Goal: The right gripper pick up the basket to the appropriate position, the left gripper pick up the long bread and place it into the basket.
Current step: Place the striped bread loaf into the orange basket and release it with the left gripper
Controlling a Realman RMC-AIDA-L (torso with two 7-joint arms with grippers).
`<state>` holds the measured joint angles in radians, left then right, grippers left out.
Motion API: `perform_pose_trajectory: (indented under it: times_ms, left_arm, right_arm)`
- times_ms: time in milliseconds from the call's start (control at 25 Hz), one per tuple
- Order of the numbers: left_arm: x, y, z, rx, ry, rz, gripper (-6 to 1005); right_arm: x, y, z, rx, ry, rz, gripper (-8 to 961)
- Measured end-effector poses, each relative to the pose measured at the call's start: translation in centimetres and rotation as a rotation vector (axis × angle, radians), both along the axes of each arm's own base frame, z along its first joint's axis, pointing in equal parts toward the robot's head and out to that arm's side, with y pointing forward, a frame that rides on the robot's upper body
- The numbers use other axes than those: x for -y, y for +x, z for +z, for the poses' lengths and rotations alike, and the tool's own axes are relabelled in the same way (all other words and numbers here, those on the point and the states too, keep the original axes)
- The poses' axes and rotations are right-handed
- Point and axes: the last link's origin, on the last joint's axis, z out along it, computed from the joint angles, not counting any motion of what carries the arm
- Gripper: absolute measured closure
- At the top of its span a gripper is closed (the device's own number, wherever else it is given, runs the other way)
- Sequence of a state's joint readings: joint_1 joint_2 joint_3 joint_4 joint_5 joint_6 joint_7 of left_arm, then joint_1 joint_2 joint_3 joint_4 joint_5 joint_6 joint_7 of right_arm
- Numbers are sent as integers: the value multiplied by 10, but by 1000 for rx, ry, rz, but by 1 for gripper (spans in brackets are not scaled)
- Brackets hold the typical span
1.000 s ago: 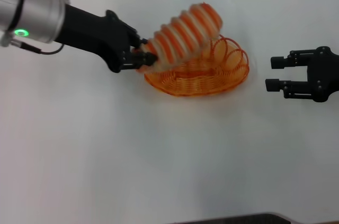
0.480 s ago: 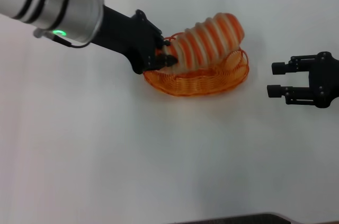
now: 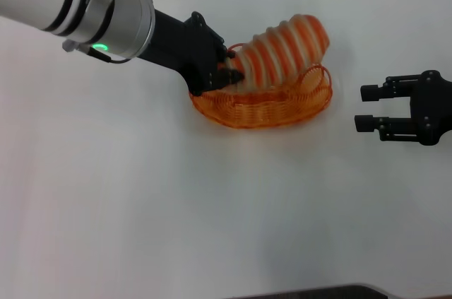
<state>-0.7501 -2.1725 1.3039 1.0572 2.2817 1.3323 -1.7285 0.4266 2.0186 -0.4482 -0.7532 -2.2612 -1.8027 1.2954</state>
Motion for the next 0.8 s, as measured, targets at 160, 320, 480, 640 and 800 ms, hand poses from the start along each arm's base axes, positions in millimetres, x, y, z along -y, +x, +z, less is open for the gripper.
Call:
perform_pose_trajectory:
  times_ms: [160,320,480,640,800]
  left_arm:
    - [2,-2,-3,-8,-10,7,756]
    - [2,-3,-2,-6,-13,27,705]
    - [1,-4,-2,-2,-8,46,620]
    - [1,-5,-2,-4,-13,56,570]
    - [3,-6,-2,-17,-23,57,496]
  right_arm:
    - [-2,-1,0,1,1,4,229]
    - [-4,-2,0,4,4,6,227]
    - [-5,-3,0,4,5,8,224]
    - [-6,-3,0,3,9,8,222]
    - [-6,-4,1,1,12,8,219]
